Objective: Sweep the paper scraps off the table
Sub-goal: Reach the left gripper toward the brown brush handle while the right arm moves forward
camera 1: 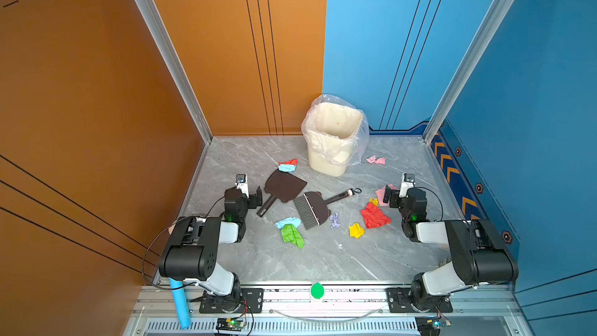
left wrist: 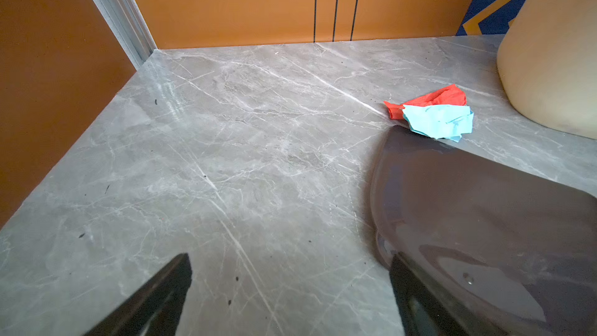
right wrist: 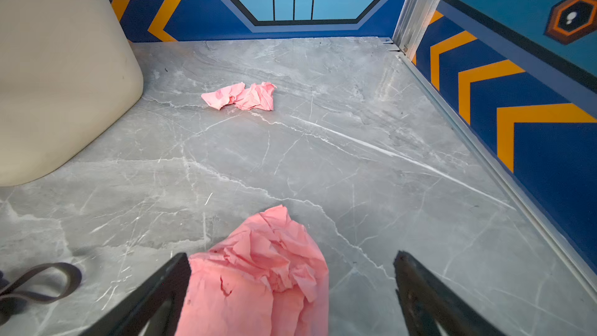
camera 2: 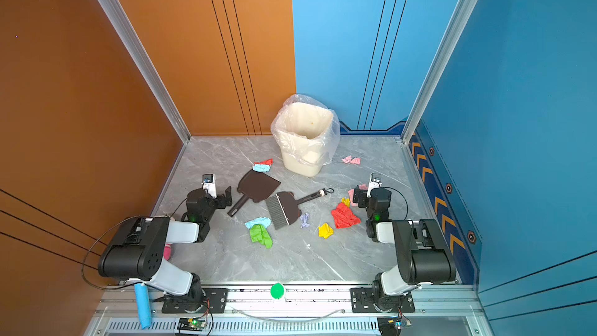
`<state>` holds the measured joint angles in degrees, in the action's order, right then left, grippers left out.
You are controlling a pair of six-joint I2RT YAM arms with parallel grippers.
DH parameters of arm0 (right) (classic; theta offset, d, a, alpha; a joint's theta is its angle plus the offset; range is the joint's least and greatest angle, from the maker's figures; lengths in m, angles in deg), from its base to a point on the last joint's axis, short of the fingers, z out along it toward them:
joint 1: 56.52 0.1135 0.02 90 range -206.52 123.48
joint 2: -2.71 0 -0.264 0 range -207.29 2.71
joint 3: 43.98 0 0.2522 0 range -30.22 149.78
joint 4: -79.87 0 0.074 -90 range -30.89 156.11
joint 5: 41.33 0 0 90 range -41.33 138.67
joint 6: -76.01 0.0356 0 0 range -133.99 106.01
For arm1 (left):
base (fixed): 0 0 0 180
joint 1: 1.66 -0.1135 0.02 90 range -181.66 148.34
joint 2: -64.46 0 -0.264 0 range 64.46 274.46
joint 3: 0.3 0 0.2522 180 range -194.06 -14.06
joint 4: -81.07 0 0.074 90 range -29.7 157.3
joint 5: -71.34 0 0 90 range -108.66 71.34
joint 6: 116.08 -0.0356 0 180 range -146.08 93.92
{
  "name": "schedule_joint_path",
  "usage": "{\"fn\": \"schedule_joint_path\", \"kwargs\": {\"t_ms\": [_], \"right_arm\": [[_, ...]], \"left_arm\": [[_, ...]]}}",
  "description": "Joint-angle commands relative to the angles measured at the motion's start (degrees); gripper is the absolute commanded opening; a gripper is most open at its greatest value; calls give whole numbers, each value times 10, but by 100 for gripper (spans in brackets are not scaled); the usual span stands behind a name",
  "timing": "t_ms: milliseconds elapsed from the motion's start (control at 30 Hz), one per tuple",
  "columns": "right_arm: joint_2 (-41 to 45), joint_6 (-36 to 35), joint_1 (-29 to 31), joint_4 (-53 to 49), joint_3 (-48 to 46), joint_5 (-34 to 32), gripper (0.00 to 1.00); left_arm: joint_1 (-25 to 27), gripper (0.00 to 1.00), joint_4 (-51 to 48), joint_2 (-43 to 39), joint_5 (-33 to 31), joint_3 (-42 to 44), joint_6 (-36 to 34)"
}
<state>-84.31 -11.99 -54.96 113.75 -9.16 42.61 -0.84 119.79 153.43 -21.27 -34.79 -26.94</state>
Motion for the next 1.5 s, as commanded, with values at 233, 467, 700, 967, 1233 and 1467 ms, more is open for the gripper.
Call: {"fn": "schedule_joint_path", "kwargs": {"t_ms": [233,467,700,967,1233,1467], "right_arm": [[-7,9,0,12,11,-4,100],[-8,8,-1,13,11,-5,100],[-8,8,-1,12,11,-5,100],[-7,8,-1,14,10,-5,100],[93,25,0,-232,100,7,100],[137,29,5,-434,189,99,100]], "left_arm": [[4,98,-6,4,-10,-12,-4],[4,98,-6,4,-10,-12,-3],[4,98,-6,4,-9,-12,-3],[3,98,-6,4,-10,-13,-4],[-2,98,-3,0,30,-8,-11],[2,98,-47,-55,69,-8,-30]]}}
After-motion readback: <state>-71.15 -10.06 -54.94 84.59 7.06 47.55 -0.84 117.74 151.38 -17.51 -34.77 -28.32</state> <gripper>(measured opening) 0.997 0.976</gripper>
